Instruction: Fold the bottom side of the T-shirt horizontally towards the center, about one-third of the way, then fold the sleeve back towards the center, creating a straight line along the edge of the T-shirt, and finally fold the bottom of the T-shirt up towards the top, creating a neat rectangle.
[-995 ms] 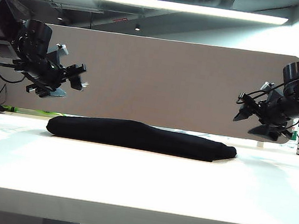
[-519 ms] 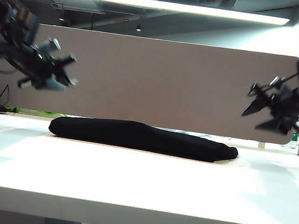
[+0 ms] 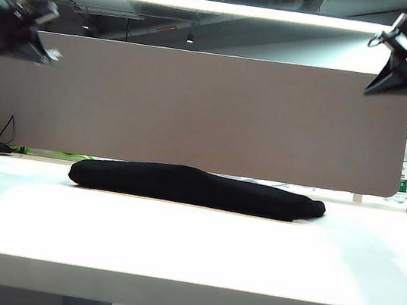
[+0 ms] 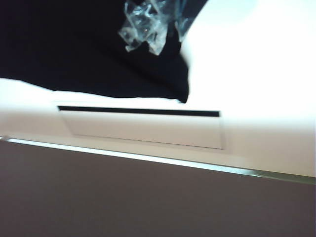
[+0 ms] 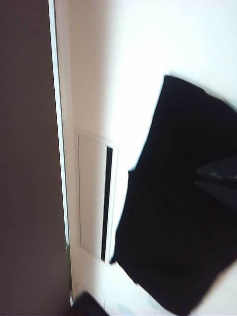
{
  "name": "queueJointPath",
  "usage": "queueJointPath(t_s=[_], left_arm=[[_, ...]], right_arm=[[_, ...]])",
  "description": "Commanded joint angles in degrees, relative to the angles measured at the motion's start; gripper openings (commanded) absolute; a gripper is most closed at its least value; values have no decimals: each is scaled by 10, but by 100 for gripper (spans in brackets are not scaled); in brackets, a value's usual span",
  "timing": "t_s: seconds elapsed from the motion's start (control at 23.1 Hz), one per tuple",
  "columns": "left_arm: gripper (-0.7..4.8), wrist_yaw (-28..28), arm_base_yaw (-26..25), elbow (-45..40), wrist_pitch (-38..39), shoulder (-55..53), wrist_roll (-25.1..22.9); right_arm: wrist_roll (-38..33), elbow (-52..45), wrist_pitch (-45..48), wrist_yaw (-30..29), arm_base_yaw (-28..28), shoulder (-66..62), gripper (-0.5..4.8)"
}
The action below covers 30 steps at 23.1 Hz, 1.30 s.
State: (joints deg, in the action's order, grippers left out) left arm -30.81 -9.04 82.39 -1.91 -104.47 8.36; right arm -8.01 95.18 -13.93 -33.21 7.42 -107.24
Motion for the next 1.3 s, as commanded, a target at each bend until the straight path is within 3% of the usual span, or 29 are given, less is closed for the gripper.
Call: queueJointPath(t_s=[0.04,0.35,0.52,0.87,0.95,1.08,1.3], left_arm=[[-6,19,1,-99,-59,87,-20],[-6,66,14,-286,-92,229,-19],[-6,79,26,-435,-148,355,-15],[-6,91,36,-612,-148,596,-6],[-6,116,50,-667,-124,703,3],[-6,185,77,-727,-29,887,4],[-6,222,90,-747,76,1042,8]], right_arm=[[5,-90,54,0,-9,71,-3],[-7,-315,140,34,-24,219,-3],[-51,-491,241,52,-44,337,-3],[-58,-637,259,80,-52,469,-3],[-54,-677,262,92,-53,509,-3],[-40,-733,266,119,-59,573,-3],[-40,-778,265,143,-67,638,-3]])
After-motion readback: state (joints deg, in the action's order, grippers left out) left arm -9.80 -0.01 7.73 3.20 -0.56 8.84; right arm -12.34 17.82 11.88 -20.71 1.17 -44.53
